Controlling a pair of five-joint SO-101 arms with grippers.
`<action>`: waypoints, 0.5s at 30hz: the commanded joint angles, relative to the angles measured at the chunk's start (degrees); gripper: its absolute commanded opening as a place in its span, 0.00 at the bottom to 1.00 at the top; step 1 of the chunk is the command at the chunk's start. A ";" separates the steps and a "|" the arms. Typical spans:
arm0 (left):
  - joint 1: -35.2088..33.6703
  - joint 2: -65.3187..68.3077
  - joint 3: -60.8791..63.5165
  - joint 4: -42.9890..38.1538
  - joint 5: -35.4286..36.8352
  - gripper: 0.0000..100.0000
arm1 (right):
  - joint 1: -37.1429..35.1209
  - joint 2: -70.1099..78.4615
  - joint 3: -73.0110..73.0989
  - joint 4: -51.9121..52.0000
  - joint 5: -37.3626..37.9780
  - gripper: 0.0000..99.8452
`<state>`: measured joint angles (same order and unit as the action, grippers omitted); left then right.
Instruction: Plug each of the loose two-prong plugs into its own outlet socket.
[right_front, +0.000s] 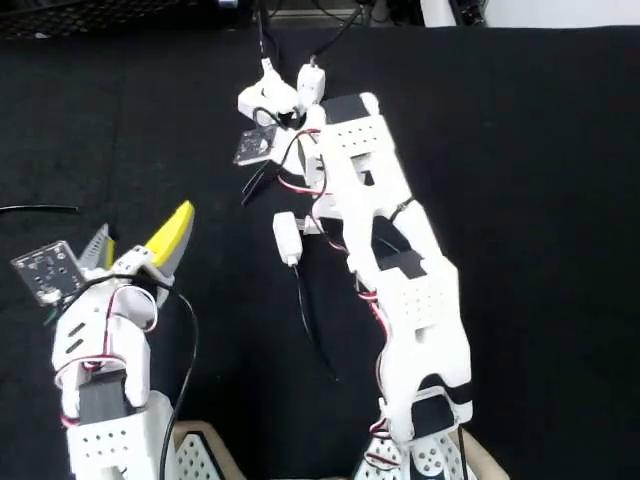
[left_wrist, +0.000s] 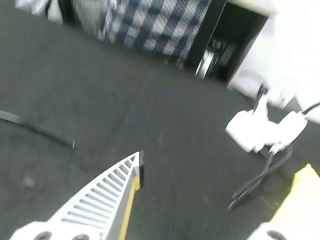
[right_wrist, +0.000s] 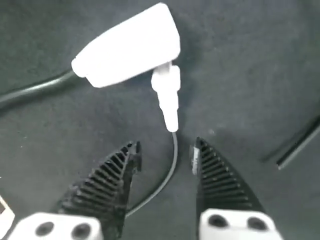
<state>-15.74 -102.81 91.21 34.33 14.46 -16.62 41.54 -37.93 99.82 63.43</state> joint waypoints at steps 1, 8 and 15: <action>0.31 6.86 -15.43 1.49 -0.44 0.45 | 2.55 -3.91 -0.04 1.05 -4.31 0.16; 0.04 42.46 -42.95 1.85 -0.62 0.45 | 1.32 -1.80 0.66 -1.41 -14.68 0.16; 2.59 66.29 -51.21 1.05 -0.79 0.45 | 2.90 -2.33 4.62 0.88 -5.54 0.16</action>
<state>-15.38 -47.08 45.32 36.00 14.20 -14.59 40.92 -35.03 99.74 53.23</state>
